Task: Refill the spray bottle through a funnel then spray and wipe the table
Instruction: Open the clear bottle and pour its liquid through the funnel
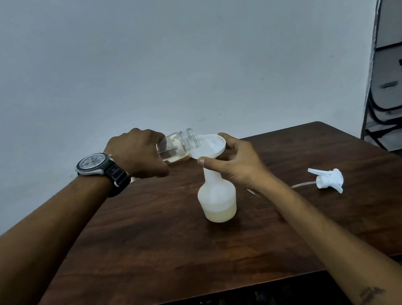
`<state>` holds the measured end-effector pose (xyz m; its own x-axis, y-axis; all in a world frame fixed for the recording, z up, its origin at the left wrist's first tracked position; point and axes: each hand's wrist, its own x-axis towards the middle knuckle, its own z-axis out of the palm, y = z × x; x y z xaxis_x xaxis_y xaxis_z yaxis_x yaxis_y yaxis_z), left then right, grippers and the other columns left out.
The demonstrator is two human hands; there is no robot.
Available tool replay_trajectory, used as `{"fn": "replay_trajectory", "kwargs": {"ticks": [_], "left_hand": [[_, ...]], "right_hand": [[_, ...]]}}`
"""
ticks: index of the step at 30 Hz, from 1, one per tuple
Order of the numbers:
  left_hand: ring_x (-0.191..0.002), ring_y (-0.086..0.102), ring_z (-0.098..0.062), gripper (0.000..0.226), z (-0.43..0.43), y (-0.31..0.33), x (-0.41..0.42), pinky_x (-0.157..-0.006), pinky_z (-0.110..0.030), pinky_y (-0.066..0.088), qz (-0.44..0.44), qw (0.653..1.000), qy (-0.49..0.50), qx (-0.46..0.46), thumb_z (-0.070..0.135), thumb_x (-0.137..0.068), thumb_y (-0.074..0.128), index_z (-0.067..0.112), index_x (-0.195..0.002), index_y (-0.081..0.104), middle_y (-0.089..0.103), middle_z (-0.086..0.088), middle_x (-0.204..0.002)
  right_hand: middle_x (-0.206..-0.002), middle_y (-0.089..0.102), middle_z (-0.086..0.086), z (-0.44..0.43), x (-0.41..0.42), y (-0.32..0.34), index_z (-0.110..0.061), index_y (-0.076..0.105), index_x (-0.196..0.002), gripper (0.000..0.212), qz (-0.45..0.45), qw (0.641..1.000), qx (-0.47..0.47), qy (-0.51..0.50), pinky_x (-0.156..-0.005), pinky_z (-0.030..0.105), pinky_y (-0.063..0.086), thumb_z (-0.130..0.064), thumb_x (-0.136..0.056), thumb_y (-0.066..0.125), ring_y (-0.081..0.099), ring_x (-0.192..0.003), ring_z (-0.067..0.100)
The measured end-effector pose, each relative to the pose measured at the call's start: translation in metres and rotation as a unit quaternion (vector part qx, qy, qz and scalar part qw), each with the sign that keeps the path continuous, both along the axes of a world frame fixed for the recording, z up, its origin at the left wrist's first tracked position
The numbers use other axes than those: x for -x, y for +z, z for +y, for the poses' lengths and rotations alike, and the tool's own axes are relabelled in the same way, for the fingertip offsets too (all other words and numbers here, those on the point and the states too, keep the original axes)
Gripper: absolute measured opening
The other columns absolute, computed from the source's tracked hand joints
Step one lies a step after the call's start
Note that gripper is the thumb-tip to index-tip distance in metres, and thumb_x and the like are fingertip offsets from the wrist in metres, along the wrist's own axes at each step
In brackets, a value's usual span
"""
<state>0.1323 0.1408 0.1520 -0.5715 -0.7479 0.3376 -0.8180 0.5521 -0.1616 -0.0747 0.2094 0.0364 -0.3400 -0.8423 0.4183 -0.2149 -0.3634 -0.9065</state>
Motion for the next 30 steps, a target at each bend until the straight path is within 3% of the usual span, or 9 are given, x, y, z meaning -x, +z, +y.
{"fn": "replay_trajectory", "kwargs": {"ticks": [5, 11, 20, 22, 26, 30], "left_hand": [[-0.067, 0.054, -0.012, 0.034, -0.0002, -0.0001, 0.0004, -0.055, -0.023, 0.032, 0.000, 1.000, 0.000, -0.002, 0.040, -0.068, 0.076, 0.035, -0.098, 0.062, 0.056, 0.011, -0.075], [-0.065, 0.052, -0.009, 0.032, 0.0012, 0.0013, -0.0003, -0.055, -0.023, 0.032, 0.002, 1.000, 0.001, -0.004, 0.039, -0.068, 0.075, 0.035, -0.096, 0.061, 0.056, 0.011, -0.074], [-0.066, 0.051, -0.007, 0.032, 0.0009, 0.0017, -0.0005, -0.055, -0.022, 0.032, -0.002, 1.000, 0.000, -0.006, 0.040, -0.068, 0.075, 0.036, -0.096, 0.061, 0.056, 0.012, -0.074], [-0.066, 0.052, -0.008, 0.032, 0.0004, 0.0013, -0.0004, -0.055, -0.022, 0.031, -0.002, 1.000, 0.001, -0.003, 0.040, -0.068, 0.075, 0.036, -0.096, 0.061, 0.056, 0.012, -0.075], [-0.066, 0.052, -0.008, 0.031, -0.0005, 0.0008, -0.0005, -0.055, -0.022, 0.031, 0.000, 1.000, -0.002, -0.003, 0.040, -0.067, 0.075, 0.035, -0.094, 0.060, 0.056, 0.012, -0.074], [-0.068, 0.056, -0.013, 0.030, -0.0003, 0.0005, 0.0000, -0.055, -0.023, 0.032, -0.002, 1.000, -0.003, 0.000, 0.040, -0.067, 0.075, 0.035, -0.092, 0.060, 0.057, 0.011, -0.075]], "right_hand": [[-0.110, 0.079, -0.001, 0.0027, -0.0014, 0.0018, -0.026, 0.072, -0.112, 0.050, -0.003, 1.000, 0.001, 0.005, -0.083, 0.040, 0.060, -0.040, -0.069, 0.093, 0.076, -0.107, 0.020], [-0.111, 0.079, -0.003, 0.0029, -0.0020, 0.0016, -0.027, 0.072, -0.112, 0.050, -0.007, 1.000, 0.003, 0.001, -0.088, 0.045, 0.062, -0.038, -0.069, 0.094, 0.075, -0.108, 0.018], [-0.113, 0.078, -0.003, 0.0024, -0.0008, 0.0010, -0.027, 0.071, -0.112, 0.042, -0.008, 1.000, 0.000, -0.002, -0.085, 0.041, 0.061, -0.026, -0.077, 0.094, 0.075, -0.108, 0.015], [-0.114, 0.078, -0.003, 0.0011, -0.0003, -0.0002, -0.026, 0.071, -0.117, 0.048, -0.009, 1.000, -0.001, -0.001, -0.085, 0.039, 0.061, -0.029, -0.075, 0.095, 0.075, -0.108, 0.014], [-0.123, 0.076, -0.004, -0.0027, -0.0004, -0.0017, -0.023, 0.067, -0.132, 0.082, -0.009, 1.000, -0.002, -0.005, -0.093, 0.040, 0.062, -0.050, -0.060, 0.094, 0.073, -0.114, 0.013], [-0.121, 0.077, -0.004, -0.0027, 0.0000, -0.0020, -0.026, 0.069, -0.127, 0.074, -0.002, 1.000, 0.001, -0.006, -0.091, 0.040, 0.062, -0.050, -0.062, 0.093, 0.073, -0.114, 0.014]]}}
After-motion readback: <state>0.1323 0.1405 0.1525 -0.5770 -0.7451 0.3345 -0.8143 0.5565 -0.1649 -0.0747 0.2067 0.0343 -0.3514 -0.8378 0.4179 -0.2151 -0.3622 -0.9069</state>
